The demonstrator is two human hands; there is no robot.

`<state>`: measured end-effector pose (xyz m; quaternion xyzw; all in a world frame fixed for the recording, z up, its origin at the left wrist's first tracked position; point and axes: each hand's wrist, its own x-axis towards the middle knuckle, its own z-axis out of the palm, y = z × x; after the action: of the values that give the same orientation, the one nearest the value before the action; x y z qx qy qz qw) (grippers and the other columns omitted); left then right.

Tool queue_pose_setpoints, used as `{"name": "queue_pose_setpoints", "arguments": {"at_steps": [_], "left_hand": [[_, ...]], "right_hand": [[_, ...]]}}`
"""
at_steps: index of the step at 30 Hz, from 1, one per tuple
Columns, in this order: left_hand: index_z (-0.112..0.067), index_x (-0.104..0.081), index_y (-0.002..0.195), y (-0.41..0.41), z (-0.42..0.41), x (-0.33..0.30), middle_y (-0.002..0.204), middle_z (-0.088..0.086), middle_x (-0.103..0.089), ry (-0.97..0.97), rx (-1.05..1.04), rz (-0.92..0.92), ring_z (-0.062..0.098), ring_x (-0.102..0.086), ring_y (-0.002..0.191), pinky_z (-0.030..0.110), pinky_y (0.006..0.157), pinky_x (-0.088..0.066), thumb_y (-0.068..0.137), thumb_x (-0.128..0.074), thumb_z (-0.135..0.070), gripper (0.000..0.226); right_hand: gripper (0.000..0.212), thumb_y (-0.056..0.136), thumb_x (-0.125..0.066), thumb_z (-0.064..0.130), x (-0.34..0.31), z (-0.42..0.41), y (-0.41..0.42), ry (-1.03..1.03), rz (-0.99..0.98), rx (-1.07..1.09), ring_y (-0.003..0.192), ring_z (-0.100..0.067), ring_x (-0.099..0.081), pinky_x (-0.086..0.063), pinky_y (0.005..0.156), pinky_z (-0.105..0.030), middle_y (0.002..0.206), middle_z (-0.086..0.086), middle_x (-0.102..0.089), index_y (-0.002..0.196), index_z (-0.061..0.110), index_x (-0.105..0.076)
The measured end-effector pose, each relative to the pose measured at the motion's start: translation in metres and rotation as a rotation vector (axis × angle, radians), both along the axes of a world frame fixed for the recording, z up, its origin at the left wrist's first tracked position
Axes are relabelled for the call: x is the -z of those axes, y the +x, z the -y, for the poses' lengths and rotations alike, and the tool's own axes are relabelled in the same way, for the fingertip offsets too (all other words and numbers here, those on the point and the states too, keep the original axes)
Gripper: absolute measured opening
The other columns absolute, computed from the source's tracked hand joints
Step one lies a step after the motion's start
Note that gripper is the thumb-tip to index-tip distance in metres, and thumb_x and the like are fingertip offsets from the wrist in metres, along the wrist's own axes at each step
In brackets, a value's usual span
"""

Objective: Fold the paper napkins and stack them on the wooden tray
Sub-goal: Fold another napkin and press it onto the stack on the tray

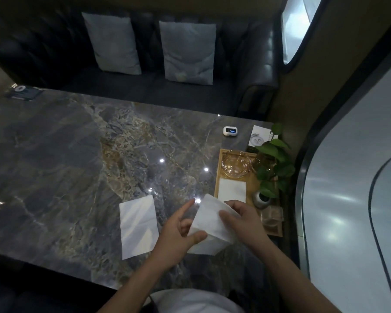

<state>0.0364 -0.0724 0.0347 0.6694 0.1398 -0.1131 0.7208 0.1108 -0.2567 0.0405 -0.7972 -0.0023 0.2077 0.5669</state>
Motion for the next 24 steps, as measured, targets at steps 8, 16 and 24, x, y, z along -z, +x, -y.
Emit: {"name": "queue_pose_setpoints", "arguments": {"at_steps": [8,16,24], "left_hand": [[-0.034,-0.075,0.106,-0.0039,0.002,0.0045,0.111,-0.001,-0.075,0.144,0.01,0.032,0.016,-0.07,0.103,0.044,0.091,-0.057,0.076,-0.081,-0.008,0.041],[-0.026,-0.079,0.095,-0.0022,0.0031,0.0036,0.1,-0.005,-0.078,0.192,0.006,0.04,0.013,-0.072,0.095,0.036,0.087,-0.059,0.079,-0.079,-0.009,0.024],[-0.032,-0.078,0.083,-0.0003,0.0033,-0.0006,0.09,-0.011,-0.075,0.283,-0.003,0.138,0.008,-0.069,0.087,0.021,0.077,-0.051,0.08,-0.078,-0.01,0.022]], "right_hand": [[0.012,0.087,-0.064,0.018,0.006,0.0031,0.0,-0.026,-0.136,0.051,0.09,-0.02,-0.067,-0.057,0.085,-0.043,0.095,-0.001,-0.072,0.097,0.016,-0.071],[0.008,0.085,-0.067,0.02,0.0055,0.0029,0.0002,-0.027,-0.193,0.053,0.093,-0.019,-0.065,-0.055,0.088,-0.044,0.097,0.002,-0.069,0.093,0.021,-0.069],[0.031,0.088,-0.064,0.028,0.0082,0.003,-0.0082,-0.187,0.091,-0.041,0.106,-0.004,-0.058,-0.047,0.086,-0.023,0.114,0.014,-0.062,0.119,0.025,-0.062]]}}
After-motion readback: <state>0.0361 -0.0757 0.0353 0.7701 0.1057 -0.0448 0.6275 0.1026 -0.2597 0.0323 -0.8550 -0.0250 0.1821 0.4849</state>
